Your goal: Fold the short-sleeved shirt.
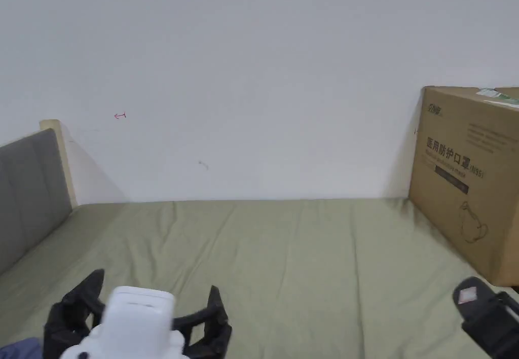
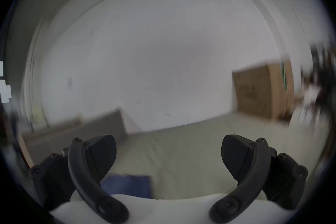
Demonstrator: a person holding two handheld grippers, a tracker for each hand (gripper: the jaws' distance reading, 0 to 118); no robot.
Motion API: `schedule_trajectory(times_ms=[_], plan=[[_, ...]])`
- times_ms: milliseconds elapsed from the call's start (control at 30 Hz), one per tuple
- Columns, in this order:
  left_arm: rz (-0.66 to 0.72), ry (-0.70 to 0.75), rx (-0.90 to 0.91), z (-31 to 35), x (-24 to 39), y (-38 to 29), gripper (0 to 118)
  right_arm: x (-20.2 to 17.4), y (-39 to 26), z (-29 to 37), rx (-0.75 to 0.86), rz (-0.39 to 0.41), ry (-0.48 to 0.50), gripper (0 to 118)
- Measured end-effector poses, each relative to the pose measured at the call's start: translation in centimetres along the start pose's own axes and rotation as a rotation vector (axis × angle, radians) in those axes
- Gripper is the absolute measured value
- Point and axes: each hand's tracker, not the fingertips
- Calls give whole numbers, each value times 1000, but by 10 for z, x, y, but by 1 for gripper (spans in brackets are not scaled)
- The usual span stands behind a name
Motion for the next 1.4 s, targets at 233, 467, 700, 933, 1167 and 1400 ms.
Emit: schedule_trajectory(times_ms=[233, 467, 700, 933, 1167, 1400], plan=[[211, 66, -2, 15, -10, -34, 116, -48, -48, 9, -90, 525, 18, 118], [70, 17, 12, 21, 4, -32, 116, -33, -52, 16, -59, 417, 2, 118], [118, 4, -8, 16, 4, -30, 116, -29, -47, 25, 15, 412, 13, 118], [94, -38, -21, 14, 7, -29, 115, -29, -45, 22, 7, 430, 9, 118], [101, -64, 7, 17, 10, -22, 115, -32, -45, 20, -9, 449, 15, 118], [100, -71, -2, 13, 13, -18, 108, -34, -45, 18, -33, 451, 21, 118]])
